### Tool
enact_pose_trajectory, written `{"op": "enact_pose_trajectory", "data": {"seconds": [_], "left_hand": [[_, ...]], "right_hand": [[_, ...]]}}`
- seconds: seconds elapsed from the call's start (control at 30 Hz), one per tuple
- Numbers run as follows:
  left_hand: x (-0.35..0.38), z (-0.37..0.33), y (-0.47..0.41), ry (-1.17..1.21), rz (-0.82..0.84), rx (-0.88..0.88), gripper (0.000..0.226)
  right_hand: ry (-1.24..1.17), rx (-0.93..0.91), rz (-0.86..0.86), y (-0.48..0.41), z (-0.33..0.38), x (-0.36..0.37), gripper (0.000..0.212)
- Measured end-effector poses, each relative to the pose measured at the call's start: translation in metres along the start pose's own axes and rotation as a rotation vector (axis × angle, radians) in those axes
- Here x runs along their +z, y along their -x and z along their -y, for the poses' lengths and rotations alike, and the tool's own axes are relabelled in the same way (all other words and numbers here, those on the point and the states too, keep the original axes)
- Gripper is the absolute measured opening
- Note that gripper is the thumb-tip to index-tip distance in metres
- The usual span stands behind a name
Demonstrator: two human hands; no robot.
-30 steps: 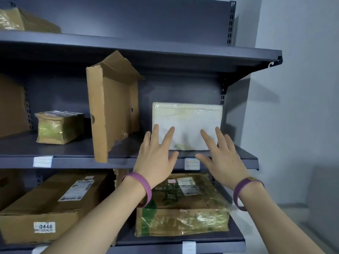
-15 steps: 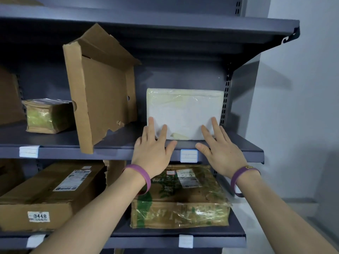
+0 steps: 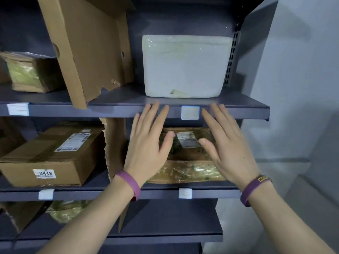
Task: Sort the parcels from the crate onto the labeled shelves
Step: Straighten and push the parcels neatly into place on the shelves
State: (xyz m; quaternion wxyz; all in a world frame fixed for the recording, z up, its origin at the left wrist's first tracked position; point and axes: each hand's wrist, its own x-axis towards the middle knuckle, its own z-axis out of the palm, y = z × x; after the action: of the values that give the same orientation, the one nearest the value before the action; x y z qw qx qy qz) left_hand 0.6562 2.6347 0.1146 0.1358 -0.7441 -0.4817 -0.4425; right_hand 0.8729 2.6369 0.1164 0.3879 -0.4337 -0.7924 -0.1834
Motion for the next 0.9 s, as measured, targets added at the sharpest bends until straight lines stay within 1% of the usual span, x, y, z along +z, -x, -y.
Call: {"op": "enact_pose_trajectory", "data": {"seconds": [0.07, 0.13, 0.23, 0.4, 0.47, 0.53, 0.63, 0.8, 0.9], "left_hand": [[0.01, 0.0, 0.024, 0.023, 0.0, 0.003, 0.055], [0.023, 0.003, 0.044, 0.02, 0.035, -0.006, 0.054], [0.046, 0.015, 0.07, -0.063, 0.157, -0.061, 0.057], [0.077, 0.036, 0.092, -0.219, 0.356, -0.227, 0.076], [0.085, 0.043, 0.095, -0.242, 0.421, -0.257, 0.079], [0.091, 0.05, 0.098, -0.259, 0.449, -0.242, 0.083], [0.098, 0.055, 0.1, -0.242, 0.456, -0.219, 0.087], [0.105, 0.066, 0.094, -0.226, 0.478, -0.195, 0.094], [0.106, 0.069, 0.091, -0.25, 0.5, -0.196, 0.093]], "right_hand": [[-0.028, -0.04, 0.003, 0.025, 0.003, 0.011, 0.056], [-0.034, -0.051, 0.062, 0.046, 0.003, 0.028, 0.055], [0.002, 0.034, 0.184, 0.071, -0.003, 0.056, 0.056], [0.115, 0.202, 0.346, 0.096, -0.022, 0.091, 0.062], [0.164, 0.246, 0.387, 0.099, -0.03, 0.099, 0.065], [0.202, 0.273, 0.421, 0.102, -0.037, 0.106, 0.07], [0.223, 0.271, 0.422, 0.107, -0.042, 0.115, 0.075], [0.239, 0.259, 0.402, 0.104, -0.046, 0.126, 0.077], [0.229, 0.264, 0.405, 0.103, -0.049, 0.129, 0.078]]}}
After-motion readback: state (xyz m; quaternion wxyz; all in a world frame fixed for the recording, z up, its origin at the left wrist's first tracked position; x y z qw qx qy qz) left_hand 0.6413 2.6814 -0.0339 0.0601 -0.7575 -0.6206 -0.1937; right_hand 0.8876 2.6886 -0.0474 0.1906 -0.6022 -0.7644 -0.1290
